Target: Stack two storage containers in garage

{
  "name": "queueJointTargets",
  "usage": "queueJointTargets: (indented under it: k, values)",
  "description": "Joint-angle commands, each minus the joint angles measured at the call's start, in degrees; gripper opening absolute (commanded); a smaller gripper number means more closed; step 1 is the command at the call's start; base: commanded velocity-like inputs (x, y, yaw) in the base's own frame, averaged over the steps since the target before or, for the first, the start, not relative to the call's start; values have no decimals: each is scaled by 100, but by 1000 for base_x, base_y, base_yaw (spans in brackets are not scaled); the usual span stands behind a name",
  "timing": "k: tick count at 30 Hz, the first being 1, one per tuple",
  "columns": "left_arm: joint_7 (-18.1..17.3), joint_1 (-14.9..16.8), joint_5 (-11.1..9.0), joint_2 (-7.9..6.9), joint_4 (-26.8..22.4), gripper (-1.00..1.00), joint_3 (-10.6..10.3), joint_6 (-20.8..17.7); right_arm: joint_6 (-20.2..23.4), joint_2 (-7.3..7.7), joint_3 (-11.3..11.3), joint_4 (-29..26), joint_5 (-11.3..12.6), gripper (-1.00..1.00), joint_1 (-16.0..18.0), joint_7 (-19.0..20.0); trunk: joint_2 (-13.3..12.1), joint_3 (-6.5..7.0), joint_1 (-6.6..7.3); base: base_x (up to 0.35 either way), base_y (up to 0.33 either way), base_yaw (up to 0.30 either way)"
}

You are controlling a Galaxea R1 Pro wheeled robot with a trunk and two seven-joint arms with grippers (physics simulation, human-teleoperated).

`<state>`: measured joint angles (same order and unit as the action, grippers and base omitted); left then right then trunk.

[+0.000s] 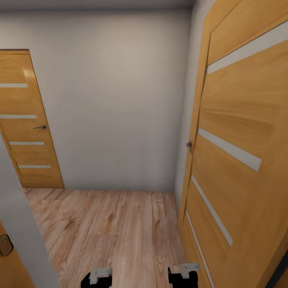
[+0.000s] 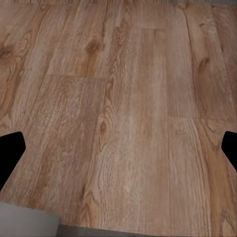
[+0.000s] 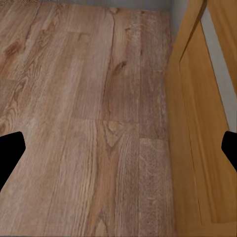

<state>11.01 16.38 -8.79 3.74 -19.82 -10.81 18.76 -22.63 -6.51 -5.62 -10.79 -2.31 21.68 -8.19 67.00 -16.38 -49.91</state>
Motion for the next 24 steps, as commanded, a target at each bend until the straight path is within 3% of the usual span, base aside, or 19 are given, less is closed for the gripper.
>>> queueJointTargets:
  k: [1,24]
  values:
    - [32,5,-56,-4,4,100,-50,22,-5,1,-45,6,-24,100,5,-60,4,-7,-3,315,2,0]
    - [33,5,-79,-4,4,100,-44,22,-5,1,-45,1,-24,100,5,-60,4,-7,-3,336,0,0]
